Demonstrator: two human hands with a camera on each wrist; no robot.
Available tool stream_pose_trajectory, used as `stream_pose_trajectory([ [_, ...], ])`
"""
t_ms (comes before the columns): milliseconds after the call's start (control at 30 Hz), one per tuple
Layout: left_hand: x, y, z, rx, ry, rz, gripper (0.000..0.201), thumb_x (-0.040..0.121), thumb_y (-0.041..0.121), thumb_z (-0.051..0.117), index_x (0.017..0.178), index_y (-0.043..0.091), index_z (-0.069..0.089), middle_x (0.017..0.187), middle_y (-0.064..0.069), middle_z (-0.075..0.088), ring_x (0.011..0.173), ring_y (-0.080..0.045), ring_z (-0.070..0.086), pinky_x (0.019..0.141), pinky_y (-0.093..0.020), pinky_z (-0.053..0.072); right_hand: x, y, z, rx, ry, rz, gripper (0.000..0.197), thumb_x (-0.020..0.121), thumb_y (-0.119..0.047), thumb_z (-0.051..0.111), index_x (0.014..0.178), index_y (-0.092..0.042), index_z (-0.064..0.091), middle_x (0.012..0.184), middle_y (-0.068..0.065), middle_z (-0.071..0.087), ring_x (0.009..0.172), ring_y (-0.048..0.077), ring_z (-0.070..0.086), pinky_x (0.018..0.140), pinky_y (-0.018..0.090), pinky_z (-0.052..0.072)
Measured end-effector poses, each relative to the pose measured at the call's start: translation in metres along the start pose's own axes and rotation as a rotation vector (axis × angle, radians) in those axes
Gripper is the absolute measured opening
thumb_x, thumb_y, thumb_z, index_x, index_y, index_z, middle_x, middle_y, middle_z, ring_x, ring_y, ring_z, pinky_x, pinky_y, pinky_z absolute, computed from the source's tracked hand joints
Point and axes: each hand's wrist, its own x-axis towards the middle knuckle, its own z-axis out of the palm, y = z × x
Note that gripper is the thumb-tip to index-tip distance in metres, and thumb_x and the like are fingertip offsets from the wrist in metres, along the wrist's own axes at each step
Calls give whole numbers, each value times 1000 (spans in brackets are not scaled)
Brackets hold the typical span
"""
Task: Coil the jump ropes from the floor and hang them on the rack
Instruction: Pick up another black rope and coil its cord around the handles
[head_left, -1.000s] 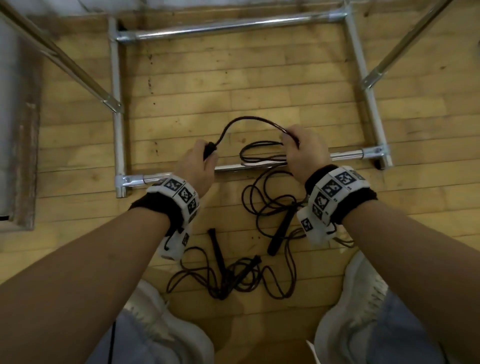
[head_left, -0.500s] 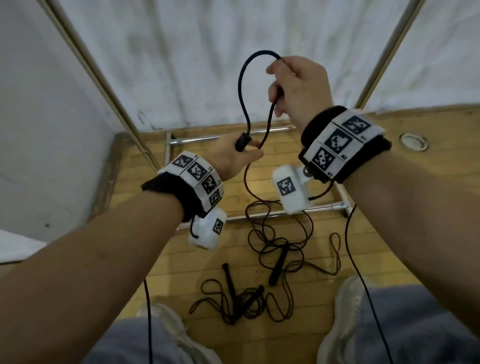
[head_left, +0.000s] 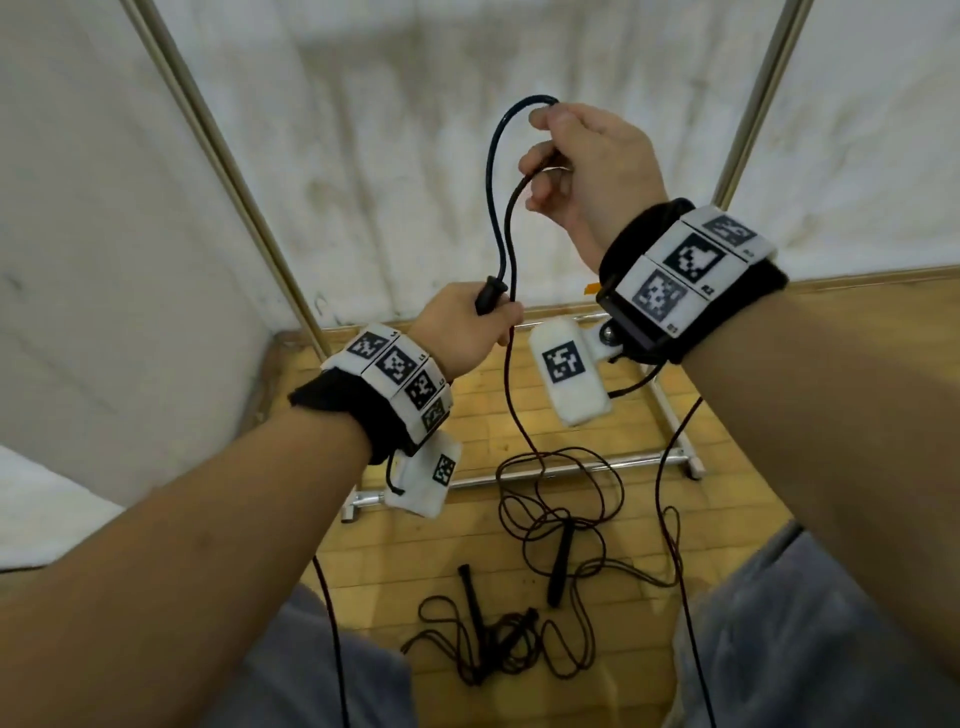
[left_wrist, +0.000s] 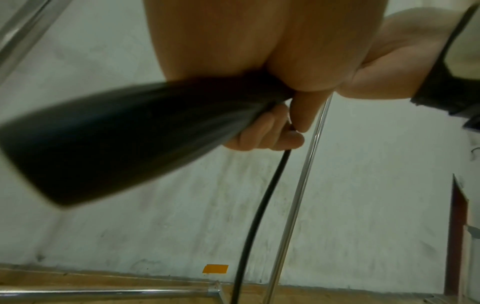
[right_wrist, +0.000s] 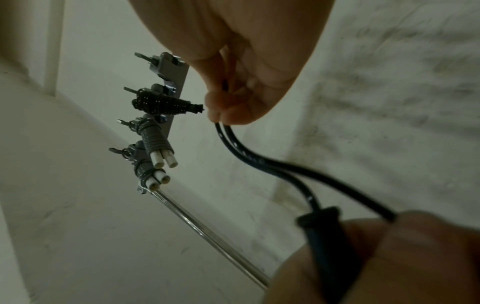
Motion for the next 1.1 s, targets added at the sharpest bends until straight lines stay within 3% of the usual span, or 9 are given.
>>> stream_pose_trajectory([
  [133,7,5,-12,-133,185,-17,32,91,27,56,63,16,64,65,-7,68,47,-14,47,54,-28,40,1,31,-14,-274,-66,157,26,94,-40,50,95,-16,59,93,3,65,72,17,61,72,31,54],
  [233,15,9,-24,-329,251,-70,28,93,25,55,68,16,62,55,5,63,39,-11,42,43,-21,35,-12,71,-28,-597,-339,336,31,92,-45,48,101,-20,63,96,-4,70,93,12,64,86,33,51],
  [467,26,6,-48,-580,319,-199,23,94,26,55,76,12,60,55,6,63,39,-9,39,40,-20,34,-37,120,-53,-1192,-741,442,15,93,-31,53,86,-23,64,87,-4,65,85,15,61,73,29,48],
  [567,28,-3,-42,-522,297,-309,14,91,24,57,85,11,58,72,-1,72,40,-11,41,42,-21,36,-34,112,-56,-1013,-591,450,18,95,-24,51,84,-15,62,79,1,68,69,12,65,63,25,55],
  [667,20,-9,-25,-392,169,-390,12,79,5,62,89,11,60,69,-6,56,42,-13,42,43,-23,36,-21,89,-51,-636,-290,329,22,95,-16,51,77,-9,60,64,4,64,52,13,63,50,22,51],
  [767,8,-11,-6,-325,-121,-327,23,77,4,65,97,16,64,64,0,46,44,-11,40,42,-22,34,-12,66,-42,-256,-133,295,24,96,-15,50,75,-4,57,60,6,59,50,17,60,47,22,49],
  [867,-4,-5,14,-247,-317,-223,7,84,19,69,90,16,67,59,7,49,44,-8,38,44,-23,32,-7,51,-36,-78,-85,267,22,96,-17,50,79,-4,58,64,6,59,55,18,62,50,21,50],
  [1033,4,7,20,-183,13,-118,23,93,22,57,72,19,66,68,1,65,38,-1,45,49,-24,33,-1,41,-48,52,72,209,7,90,-7,56,91,-2,61,75,7,61,69,19,64,67,26,54],
  [1100,9,11,11,-305,116,-109,25,93,23,56,72,18,67,64,3,66,38,-6,44,46,-22,34,-6,50,-52,-75,18,284,19,84,4,57,103,4,61,82,10,62,73,18,64,70,26,54],
])
